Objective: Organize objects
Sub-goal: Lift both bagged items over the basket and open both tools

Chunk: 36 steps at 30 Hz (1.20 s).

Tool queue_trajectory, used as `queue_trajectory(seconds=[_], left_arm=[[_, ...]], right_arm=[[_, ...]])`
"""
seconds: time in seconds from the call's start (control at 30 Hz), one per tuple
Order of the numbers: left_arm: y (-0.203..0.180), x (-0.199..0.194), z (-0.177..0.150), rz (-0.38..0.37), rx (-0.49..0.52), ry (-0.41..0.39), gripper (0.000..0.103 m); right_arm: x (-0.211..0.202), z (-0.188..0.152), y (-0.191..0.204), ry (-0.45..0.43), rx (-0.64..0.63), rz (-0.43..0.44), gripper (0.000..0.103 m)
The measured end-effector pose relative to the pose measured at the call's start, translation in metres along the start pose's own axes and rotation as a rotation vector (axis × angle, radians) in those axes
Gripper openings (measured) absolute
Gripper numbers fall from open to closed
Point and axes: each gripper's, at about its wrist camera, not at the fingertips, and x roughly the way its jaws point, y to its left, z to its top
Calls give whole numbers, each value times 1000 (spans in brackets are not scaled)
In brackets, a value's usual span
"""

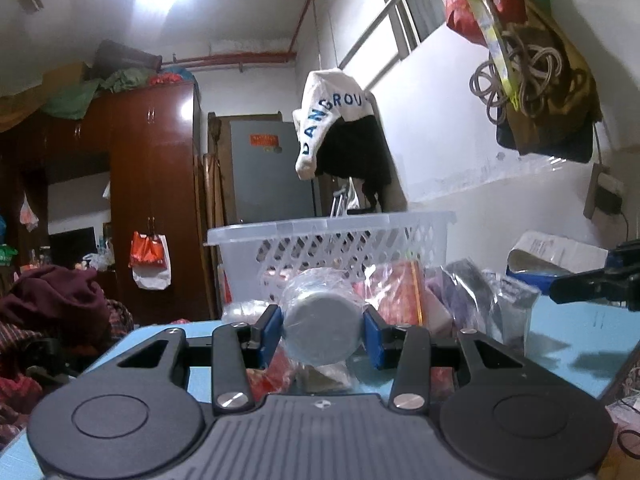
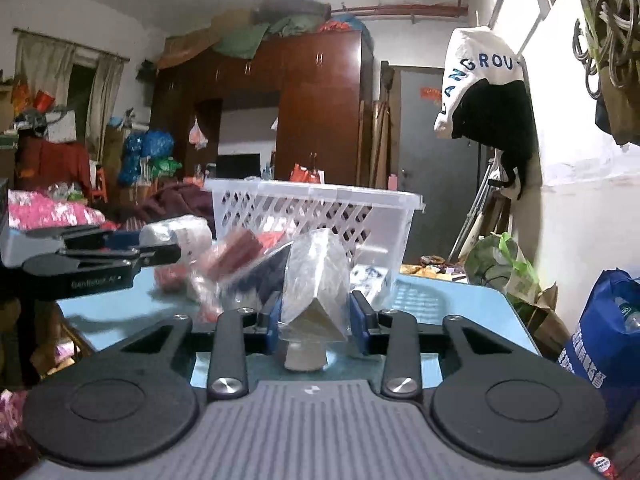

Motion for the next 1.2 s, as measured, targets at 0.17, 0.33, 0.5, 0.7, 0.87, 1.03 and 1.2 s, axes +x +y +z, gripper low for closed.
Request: queue_trajectory(seconds=[0.17,0.33,0.5,0.7,0.87,1.03,1.2], left_arm=[[8,0,4,0,-29,-10,47],[11,2,5,4,-42,-4,47],[13,0,5,7,-48,-11,47],[26,3,29,-3,-65,-49,47],[44,36,93,-54,-107,-69,47],[51,105,139,-77,-146,36,47],[53,162,129,-74,-177,181,81]], right_arm=[[10,5,-3,1,21,7,38],[21,-4,-2,35,25,7,38],[17,-7,1,32,22,1,38],[19,29,-6,-25,16,14,38],[68,88,-15,-47,-7,-14,38],[139,116,-30,34,36,-17,38],[157,108,-24,79,-16,-50,94]])
